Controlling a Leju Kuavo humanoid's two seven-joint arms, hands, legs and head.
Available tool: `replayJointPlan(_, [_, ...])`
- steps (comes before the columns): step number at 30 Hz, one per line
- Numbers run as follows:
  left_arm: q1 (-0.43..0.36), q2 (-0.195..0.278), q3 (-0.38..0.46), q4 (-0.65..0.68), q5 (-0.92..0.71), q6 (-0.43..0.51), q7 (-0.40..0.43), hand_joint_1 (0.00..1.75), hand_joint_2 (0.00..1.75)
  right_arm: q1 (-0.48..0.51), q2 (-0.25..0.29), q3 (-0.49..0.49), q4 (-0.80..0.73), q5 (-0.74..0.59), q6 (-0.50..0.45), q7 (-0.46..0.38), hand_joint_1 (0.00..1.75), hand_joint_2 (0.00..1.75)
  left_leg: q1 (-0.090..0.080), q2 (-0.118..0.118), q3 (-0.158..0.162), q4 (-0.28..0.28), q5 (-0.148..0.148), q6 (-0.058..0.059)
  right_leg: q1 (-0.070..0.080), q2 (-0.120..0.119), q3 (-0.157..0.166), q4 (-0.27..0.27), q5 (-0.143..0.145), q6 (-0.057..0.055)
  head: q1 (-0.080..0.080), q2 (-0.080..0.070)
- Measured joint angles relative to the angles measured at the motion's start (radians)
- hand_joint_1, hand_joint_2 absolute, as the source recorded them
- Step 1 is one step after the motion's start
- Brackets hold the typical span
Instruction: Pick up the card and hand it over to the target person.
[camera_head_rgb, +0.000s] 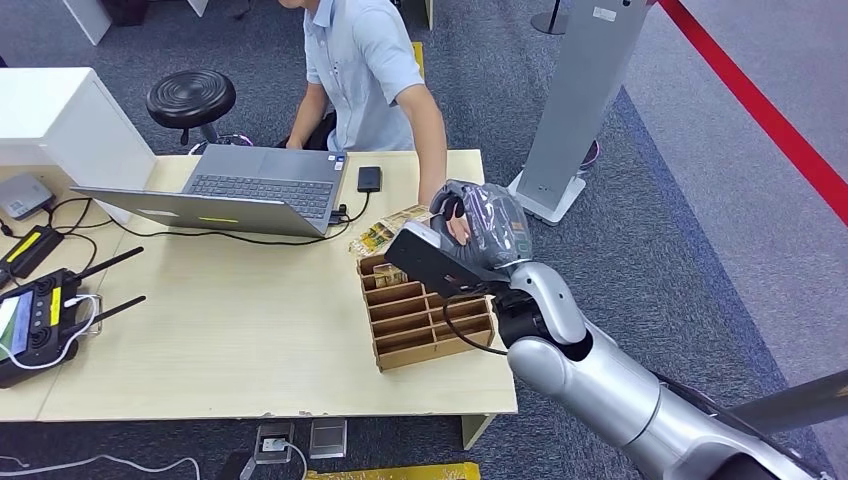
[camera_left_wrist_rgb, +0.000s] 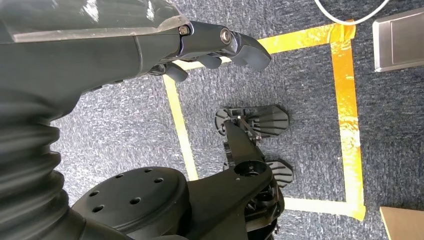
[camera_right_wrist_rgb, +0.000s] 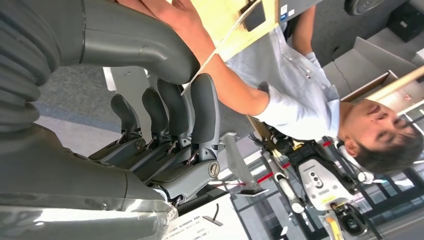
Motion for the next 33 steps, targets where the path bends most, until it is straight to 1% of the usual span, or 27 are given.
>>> replayJointPlan(30, [0.003, 0.000, -0.006, -0.002, -0.002, -0.008, -0.003, 0.00, 1.75, 0.011, -0.011, -0.009, -0.021, -0.005, -0.005, 0.000, 1.38, 1.75, 0.000, -0.001, -0.001, 0.000, 0.000, 0.000, 0.000, -0.001, -0.001, 0.000, 0.000, 0.000, 0.000, 0.000])
replayJointPlan(33, [0.002, -0.001, -0.019, -0.003, -0.014, -0.012, 0.001, 0.00, 1.75, 0.015, -0.013, -0.012, -0.025, -0.005, -0.001, 0.001, 0.34, 1.75, 0.000, -0.001, -0.001, 0.001, 0.000, 0.000, 0.000, -0.001, -0.001, 0.001, -0.001, 0.000, 0.000, 0.000])
